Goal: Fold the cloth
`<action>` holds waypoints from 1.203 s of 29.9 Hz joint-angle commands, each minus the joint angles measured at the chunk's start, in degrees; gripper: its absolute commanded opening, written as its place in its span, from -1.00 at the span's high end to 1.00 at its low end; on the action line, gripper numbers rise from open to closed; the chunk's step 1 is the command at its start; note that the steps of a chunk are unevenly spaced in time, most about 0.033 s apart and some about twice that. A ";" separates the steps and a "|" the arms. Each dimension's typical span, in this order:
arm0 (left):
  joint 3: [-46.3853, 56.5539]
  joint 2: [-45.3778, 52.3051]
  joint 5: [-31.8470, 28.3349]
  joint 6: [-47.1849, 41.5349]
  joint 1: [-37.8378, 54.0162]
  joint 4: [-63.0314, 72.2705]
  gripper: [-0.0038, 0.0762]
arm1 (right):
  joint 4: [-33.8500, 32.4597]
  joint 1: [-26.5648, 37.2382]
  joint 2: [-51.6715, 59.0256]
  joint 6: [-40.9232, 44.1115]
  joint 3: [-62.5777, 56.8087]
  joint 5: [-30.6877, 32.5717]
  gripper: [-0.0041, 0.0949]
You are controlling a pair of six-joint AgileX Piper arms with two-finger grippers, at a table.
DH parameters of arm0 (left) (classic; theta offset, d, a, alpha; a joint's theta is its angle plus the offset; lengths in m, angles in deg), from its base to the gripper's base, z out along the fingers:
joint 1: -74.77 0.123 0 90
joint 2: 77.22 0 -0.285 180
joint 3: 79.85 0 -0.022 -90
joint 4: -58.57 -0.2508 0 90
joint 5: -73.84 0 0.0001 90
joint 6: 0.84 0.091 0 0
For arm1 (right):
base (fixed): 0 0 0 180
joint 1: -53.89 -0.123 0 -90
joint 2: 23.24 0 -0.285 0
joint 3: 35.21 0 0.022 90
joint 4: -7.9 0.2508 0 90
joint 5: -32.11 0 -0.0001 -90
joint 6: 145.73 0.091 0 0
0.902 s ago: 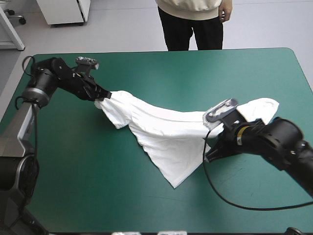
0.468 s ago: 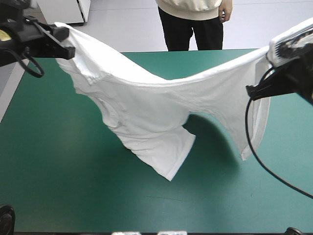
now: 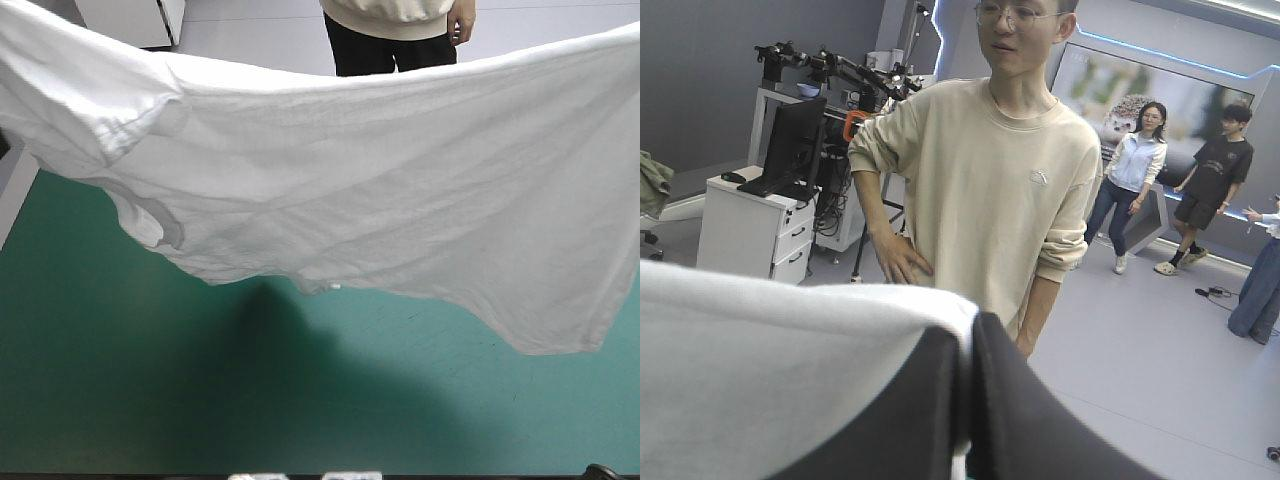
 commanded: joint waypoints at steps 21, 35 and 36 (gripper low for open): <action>18.05 -23.94 -5.45 -5.09 -0.15 -10.86 0.93 | 5.08 14.81 -20.19 5.22 -17.22 -7.68 0.95; 12.83 -52.27 -15.82 -4.90 -2.02 -8.74 0.93 | 38.84 35.52 -47.89 -11.79 -17.80 -20.83 0.94; 12.26 -53.53 -15.96 -4.90 -2.56 -9.34 0.93 | 38.84 35.63 -49.61 -11.93 -17.69 -21.57 0.91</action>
